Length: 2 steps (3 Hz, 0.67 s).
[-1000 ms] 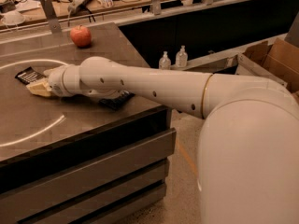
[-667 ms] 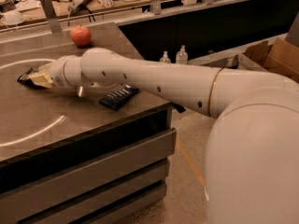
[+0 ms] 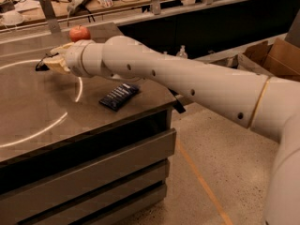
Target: Pick rxbar chocolate
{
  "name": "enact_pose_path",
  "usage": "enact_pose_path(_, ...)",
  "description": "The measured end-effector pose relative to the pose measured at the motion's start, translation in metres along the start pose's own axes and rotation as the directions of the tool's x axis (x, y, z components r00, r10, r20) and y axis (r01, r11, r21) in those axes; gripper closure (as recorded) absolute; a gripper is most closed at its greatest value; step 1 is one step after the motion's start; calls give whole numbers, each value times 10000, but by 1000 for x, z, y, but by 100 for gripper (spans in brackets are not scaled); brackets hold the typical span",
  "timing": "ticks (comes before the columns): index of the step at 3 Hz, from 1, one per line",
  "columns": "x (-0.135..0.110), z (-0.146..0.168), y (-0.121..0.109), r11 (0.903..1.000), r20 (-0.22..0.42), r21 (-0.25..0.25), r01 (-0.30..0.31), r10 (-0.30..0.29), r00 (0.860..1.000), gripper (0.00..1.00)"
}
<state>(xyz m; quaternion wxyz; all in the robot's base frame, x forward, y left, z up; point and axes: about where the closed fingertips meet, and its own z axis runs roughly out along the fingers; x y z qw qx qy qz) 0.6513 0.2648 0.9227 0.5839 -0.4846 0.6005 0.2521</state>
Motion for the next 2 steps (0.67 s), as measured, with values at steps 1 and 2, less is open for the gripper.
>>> enact_pose_path(1,-7,-30,-7,9941,116,302,1044,-1048,9944,100)
enact_pose_path(2,-9,-37,-10,9922,140,398,1182,-1188,9928,100)
